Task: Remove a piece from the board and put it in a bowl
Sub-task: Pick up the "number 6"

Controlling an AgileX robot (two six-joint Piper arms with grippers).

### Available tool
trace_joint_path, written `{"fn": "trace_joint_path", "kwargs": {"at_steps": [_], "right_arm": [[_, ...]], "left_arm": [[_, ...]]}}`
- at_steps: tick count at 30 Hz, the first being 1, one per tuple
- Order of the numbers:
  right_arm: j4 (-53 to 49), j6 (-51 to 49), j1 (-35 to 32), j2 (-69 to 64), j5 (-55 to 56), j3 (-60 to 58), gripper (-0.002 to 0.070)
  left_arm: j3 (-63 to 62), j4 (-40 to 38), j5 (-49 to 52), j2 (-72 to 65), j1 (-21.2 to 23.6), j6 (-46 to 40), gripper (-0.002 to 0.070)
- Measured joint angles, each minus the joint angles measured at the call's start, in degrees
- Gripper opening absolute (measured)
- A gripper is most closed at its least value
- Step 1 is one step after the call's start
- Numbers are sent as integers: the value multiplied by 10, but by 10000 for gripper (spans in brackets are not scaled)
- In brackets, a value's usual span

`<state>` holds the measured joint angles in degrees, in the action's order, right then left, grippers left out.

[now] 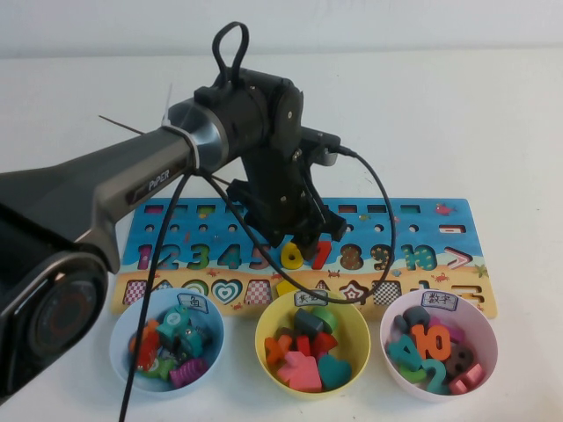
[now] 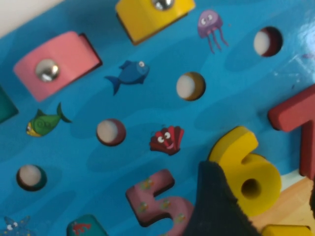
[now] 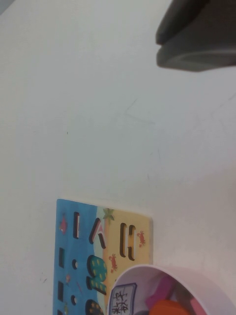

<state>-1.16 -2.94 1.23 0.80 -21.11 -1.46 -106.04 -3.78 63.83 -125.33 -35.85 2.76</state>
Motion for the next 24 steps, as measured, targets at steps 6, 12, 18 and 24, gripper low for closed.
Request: {"fn": "trace_joint_path", "kwargs": {"at_steps": [6, 12, 18, 24], "right_arm": [[0, 0, 0, 0, 0, 0, -17], [0, 0, 0, 0, 0, 0, -17], [0, 0, 0, 0, 0, 0, -17], [0, 0, 0, 0, 0, 0, -17]], "left_arm": [[0, 3, 1, -17, 0, 0, 353], [0, 5, 1, -19, 0, 0, 353], [0, 7, 1, -19, 0, 1, 353], [0, 11, 1, -19, 0, 1, 338]]}}
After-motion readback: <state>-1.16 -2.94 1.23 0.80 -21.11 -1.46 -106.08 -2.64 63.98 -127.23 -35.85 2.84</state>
